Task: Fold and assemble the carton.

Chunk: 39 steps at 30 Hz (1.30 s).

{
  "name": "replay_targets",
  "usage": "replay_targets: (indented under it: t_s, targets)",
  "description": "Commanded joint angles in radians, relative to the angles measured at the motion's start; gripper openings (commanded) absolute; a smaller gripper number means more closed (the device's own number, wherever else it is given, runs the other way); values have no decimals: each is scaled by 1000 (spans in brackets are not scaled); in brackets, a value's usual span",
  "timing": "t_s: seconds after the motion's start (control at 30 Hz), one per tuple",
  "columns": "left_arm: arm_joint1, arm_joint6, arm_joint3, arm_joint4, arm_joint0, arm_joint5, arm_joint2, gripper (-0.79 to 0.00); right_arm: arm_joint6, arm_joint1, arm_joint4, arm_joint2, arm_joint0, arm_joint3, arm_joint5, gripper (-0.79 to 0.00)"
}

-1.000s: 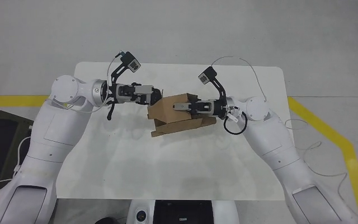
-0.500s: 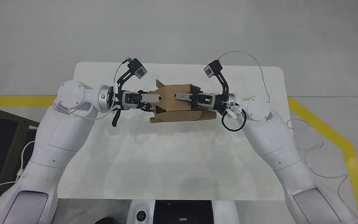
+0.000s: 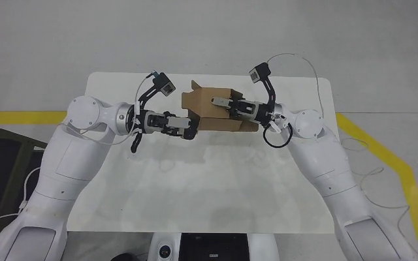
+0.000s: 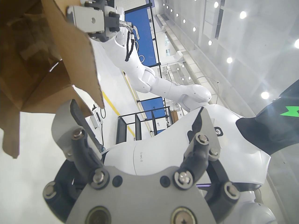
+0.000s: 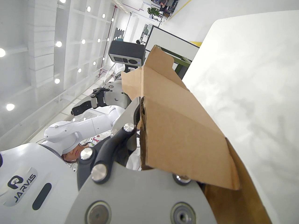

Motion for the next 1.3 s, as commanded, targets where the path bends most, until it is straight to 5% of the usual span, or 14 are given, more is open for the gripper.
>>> replay_targets:
  t_s: [0.0, 0.53, 1.27]
  targets:
    - [-2, 2, 2, -12, 4, 6, 7, 0, -6, -1, -1, 0, 1, -3, 0, -785]
    - [-27, 13, 57, -59, -27, 24, 62, 0, -41, -9, -1, -11, -21, -39, -2, -785]
    - [-24, -8, 50, -51, -18, 35, 10, 0, -49, -7, 3, 18, -50, -40, 12, -785]
